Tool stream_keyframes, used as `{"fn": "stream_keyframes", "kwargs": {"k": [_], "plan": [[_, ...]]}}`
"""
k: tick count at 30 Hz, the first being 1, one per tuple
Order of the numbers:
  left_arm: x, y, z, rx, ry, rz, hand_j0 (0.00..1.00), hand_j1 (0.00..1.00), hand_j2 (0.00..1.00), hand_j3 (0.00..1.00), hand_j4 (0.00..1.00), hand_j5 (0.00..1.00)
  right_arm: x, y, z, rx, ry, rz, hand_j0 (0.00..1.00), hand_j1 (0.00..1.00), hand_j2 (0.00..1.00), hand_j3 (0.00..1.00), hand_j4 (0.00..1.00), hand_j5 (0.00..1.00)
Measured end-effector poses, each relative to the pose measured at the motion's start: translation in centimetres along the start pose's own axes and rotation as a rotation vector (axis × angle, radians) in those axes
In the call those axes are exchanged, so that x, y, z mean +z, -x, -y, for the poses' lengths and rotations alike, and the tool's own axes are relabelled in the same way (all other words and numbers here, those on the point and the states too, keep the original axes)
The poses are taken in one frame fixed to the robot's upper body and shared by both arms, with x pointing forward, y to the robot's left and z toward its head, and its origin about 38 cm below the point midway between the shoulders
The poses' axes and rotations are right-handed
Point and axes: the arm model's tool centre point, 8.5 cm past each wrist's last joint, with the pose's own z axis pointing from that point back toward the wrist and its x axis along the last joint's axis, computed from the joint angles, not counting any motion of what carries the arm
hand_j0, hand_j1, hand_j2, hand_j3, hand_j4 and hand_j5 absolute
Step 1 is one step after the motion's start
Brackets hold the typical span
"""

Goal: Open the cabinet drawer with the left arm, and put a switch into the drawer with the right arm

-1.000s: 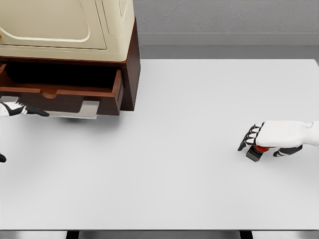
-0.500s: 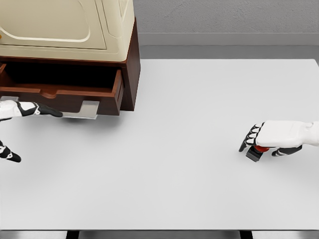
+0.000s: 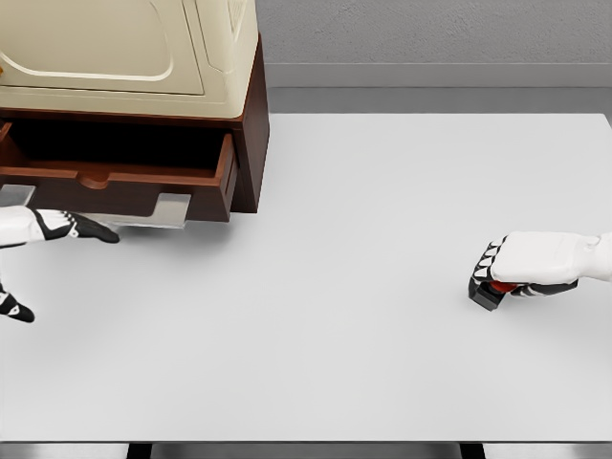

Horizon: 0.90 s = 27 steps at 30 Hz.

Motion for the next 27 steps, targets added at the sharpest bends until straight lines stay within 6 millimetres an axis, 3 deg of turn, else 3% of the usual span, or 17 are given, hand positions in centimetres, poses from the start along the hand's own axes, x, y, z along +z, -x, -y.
{"fn": "stream_keyframes", "kwargs": {"k": [3,10,13,23,27], "plan": [[0.2,0.1,0.1,0.002,0.005,-0.009,1.00,1.00,1.00,1.00,1.00,1.00,0.0,0.0,0.1,0.001,0.002,-0.001,0.48,0.48,0.48,0.48,0.48,0.48],[0.0,0.2,0.6,0.013,0.013,-0.006,1.00,1.00,1.00,1.00,1.00,1.00,-0.1,0.4,0.6,-0.006,0.028,-0.008,0.45,0.45,0.45,0.45,0.45,0.45],[-0.1,0.3,0.7,0.018,0.016,-0.003,1.00,1.00,1.00,1.00,1.00,1.00,-0.5,0.8,-0.3,-0.070,0.066,-0.011,0.47,0.47,0.47,0.47,0.47,0.47],[-1.8,0.7,2.0,0.050,0.031,0.037,1.00,1.00,1.00,1.00,1.00,1.00,0.2,2.4,2.3,-0.063,0.188,-0.061,0.48,0.48,0.48,0.48,0.48,0.48],[-2.0,0.9,2.7,0.065,0.044,0.038,1.00,1.00,1.00,1.00,1.00,1.00,0.0,2.5,4.5,-0.036,0.247,-0.057,0.48,0.48,0.48,0.48,0.48,0.48]]}}
